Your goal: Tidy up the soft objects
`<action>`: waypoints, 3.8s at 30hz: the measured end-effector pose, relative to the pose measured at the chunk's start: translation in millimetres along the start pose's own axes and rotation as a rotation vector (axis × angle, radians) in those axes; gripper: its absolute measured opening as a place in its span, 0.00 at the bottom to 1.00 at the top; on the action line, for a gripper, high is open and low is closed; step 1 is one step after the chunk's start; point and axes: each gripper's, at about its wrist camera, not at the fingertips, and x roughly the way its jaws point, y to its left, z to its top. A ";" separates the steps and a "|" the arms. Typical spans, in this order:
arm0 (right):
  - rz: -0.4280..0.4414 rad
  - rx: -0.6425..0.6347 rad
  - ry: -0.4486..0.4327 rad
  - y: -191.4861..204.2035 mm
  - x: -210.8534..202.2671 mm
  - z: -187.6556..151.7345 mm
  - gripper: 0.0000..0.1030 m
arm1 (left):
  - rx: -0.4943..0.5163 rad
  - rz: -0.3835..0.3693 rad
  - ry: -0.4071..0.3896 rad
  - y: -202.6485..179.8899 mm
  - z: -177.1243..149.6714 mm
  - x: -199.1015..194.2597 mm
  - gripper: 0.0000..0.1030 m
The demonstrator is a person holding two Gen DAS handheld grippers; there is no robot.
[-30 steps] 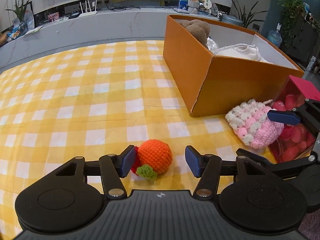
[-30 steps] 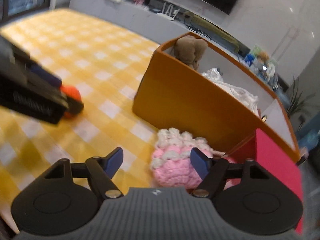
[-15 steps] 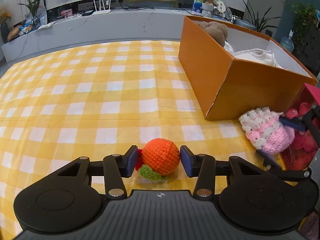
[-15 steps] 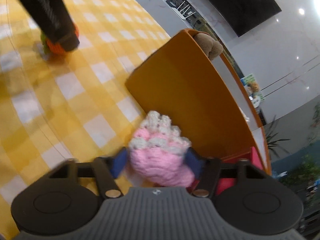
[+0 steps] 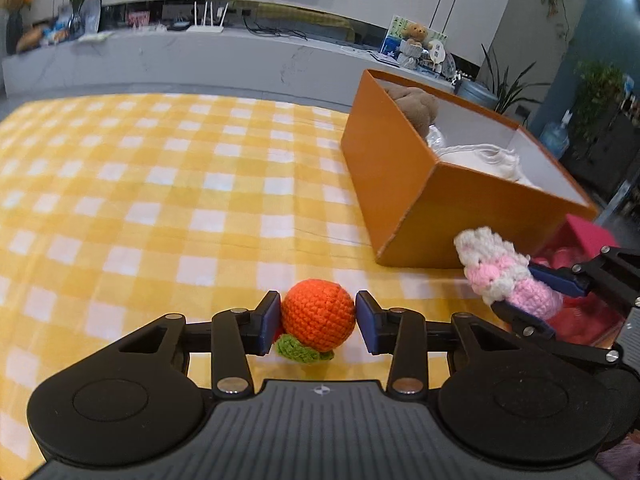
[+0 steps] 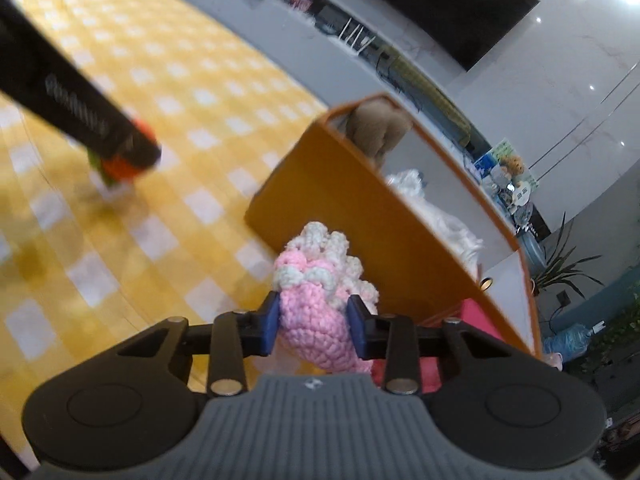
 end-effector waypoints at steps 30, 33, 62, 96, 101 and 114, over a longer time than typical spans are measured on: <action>0.027 0.340 -0.248 -184.1 -104.3 -10.2 0.34 | 0.304 -0.138 -0.225 -164.9 77.8 -46.5 0.45; 0.026 0.371 -0.235 -202.5 -89.7 -8.9 0.34 | 0.326 -0.138 -0.226 -178.4 86.3 -35.0 0.45; 0.162 0.599 0.102 -251.9 111.9 -26.0 0.35 | 0.318 -0.116 -0.058 -184.1 105.4 87.4 0.45; 0.147 0.687 -0.036 -273.0 14.8 -23.9 0.78 | 0.200 -0.166 -0.133 -175.1 115.8 25.7 0.77; 0.164 0.730 -0.125 -266.3 -36.0 -25.8 0.86 | 0.209 -0.188 -0.235 -175.7 111.5 -21.1 0.84; 0.088 0.782 -0.384 -194.5 -173.1 -64.1 0.97 | 0.310 -0.158 -0.449 -187.5 45.1 -129.0 0.86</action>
